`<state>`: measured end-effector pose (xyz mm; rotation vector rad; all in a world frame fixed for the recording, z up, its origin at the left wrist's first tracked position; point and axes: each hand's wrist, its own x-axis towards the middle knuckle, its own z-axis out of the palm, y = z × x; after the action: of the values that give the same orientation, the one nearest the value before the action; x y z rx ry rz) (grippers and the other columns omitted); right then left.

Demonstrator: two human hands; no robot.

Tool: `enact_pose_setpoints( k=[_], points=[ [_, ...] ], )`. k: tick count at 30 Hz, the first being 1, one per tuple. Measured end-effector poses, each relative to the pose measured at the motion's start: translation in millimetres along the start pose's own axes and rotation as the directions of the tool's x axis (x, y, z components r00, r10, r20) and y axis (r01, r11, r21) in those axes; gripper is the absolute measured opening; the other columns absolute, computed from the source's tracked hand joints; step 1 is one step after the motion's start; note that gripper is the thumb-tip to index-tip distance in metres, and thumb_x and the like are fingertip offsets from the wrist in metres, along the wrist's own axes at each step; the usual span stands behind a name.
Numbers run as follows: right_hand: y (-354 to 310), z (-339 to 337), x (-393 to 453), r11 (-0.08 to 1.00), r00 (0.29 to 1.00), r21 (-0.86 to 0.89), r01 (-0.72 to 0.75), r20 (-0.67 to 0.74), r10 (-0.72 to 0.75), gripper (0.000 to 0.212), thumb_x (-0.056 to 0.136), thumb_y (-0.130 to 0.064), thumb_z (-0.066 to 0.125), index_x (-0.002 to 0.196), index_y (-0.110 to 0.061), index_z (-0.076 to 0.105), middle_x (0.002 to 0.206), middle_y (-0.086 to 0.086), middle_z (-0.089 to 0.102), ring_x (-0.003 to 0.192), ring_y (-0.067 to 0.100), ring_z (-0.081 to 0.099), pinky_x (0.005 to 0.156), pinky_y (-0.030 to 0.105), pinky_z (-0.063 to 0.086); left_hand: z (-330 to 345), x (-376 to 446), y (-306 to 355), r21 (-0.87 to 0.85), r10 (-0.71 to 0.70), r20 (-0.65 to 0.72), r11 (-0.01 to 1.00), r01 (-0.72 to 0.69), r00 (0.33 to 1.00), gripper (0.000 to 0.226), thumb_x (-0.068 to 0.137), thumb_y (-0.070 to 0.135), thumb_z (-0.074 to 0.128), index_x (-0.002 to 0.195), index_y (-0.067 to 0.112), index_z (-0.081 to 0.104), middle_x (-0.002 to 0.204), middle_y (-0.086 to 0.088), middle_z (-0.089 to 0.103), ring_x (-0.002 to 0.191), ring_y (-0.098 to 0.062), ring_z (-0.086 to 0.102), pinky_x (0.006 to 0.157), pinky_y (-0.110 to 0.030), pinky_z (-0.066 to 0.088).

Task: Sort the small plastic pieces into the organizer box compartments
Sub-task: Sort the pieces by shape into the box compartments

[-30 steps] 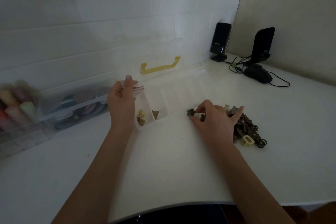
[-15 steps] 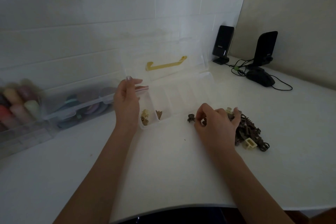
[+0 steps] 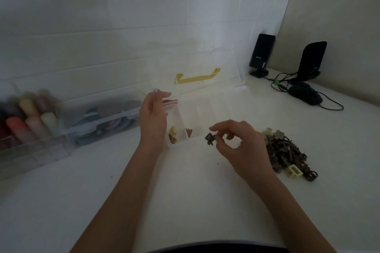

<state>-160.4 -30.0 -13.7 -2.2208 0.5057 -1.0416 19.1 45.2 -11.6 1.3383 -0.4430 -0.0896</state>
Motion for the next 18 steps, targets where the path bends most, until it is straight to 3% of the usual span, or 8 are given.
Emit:
enact_pose_setpoints(
  k=[2,4,8,12,18],
  points=[
    [-7.1,-0.6,5.0,0.998,0.998,0.031,0.046,0.045,-0.047,0.031,0.074,-0.001,0.070,0.089,-0.028,0.070,0.076,-0.016,0.065,0.076,0.009,0.057,0.075,0.028,0.053,0.2,0.2,-0.2,0.013,0.006,-0.005,1.000,-0.006,1.000,0.036,0.099,0.043,0.037,0.075,0.035,0.062,0.095,0.015,0.068,0.096,-0.012,0.063,0.090,-0.039,0.048],
    [-16.5,0.3,13.5,0.995,0.994,0.056,0.083,0.070,-0.086,0.030,0.075,0.000,0.069,0.089,-0.026,0.071,0.079,-0.015,0.067,0.076,0.009,0.059,0.076,0.033,0.055,0.7,-0.8,-0.1,0.029,0.014,-0.009,0.999,-0.014,1.000,0.036,0.099,0.044,0.036,0.076,0.034,0.062,0.095,0.014,0.068,0.098,-0.014,0.064,0.096,-0.044,0.049],
    [-35.3,17.7,39.0,0.981,0.979,0.016,0.196,0.062,-0.196,0.022,0.077,-0.004,0.069,0.089,-0.022,0.071,0.078,-0.015,0.066,0.073,0.007,0.056,0.072,0.029,0.052,2.1,-5.2,2.4,0.036,0.049,0.018,0.998,-0.050,0.999,0.034,0.100,0.041,0.036,0.078,0.034,0.061,0.095,0.011,0.068,0.099,-0.017,0.065,0.098,-0.049,0.048],
    [-38.6,40.8,50.0,0.968,0.960,-0.111,0.227,0.192,-0.203,0.018,0.083,-0.014,0.064,0.094,-0.028,0.069,0.083,-0.016,0.067,0.082,0.003,0.046,0.072,0.030,0.049,2.1,-9.0,7.6,0.019,0.084,0.039,0.996,-0.084,0.996,0.033,0.102,0.033,0.035,0.085,0.024,0.062,0.091,0.008,0.067,0.089,-0.011,0.066,0.093,-0.042,0.051],
    [-14.1,13.9,40.1,0.975,0.973,-0.099,0.198,0.138,-0.184,0.021,0.082,-0.008,0.068,0.092,-0.027,0.069,0.079,-0.026,0.058,0.079,0.002,0.056,0.074,0.016,0.048,4.3,-5.0,0.6,0.028,0.037,0.029,0.999,-0.038,0.999,0.036,0.100,0.042,0.037,0.075,0.039,0.063,0.093,0.017,0.069,0.100,-0.016,0.064,0.099,-0.050,0.046]
  ],
)
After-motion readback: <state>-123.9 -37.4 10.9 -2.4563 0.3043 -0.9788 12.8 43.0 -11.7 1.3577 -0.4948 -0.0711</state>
